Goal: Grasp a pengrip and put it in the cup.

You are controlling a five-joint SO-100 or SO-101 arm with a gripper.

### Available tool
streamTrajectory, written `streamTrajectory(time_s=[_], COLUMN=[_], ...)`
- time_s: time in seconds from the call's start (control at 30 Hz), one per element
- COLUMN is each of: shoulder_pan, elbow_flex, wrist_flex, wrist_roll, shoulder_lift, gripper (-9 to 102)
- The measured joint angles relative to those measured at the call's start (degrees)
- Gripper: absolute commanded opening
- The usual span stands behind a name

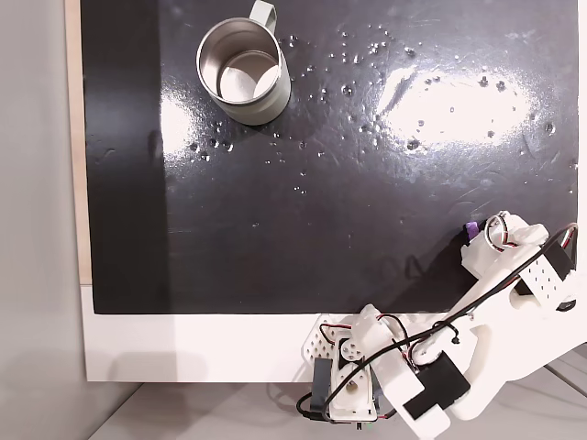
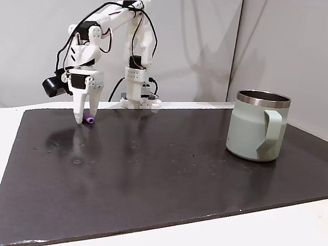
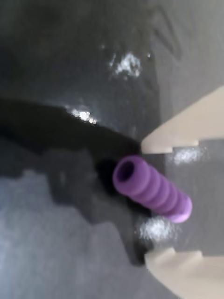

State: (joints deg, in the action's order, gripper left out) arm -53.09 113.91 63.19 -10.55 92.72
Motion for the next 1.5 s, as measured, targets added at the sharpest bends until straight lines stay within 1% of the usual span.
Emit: streamTrajectory(time_s=[0.2,0.47,0.6,0.87,1.07,1.27,1.5], shoulder_pan=[0.1,0.4,0.5,3.0,6.7,12.6,22.1], elbow_flex=[-0.5,-1.3,-3.0,-10.5,-19.6,-26.7,-36.8], wrist_flex=[-1.1,-0.8,2.8,8.8,14.1,17.7,24.3], wrist_roll=[0.1,0.1,-1.1,-11.0,-14.6,-13.9,-5.9], shoulder_lift=[-1.8,-2.4,-1.7,5.3,5.3,5.3,2.2], gripper=[0,0,0,0,0,0,0])
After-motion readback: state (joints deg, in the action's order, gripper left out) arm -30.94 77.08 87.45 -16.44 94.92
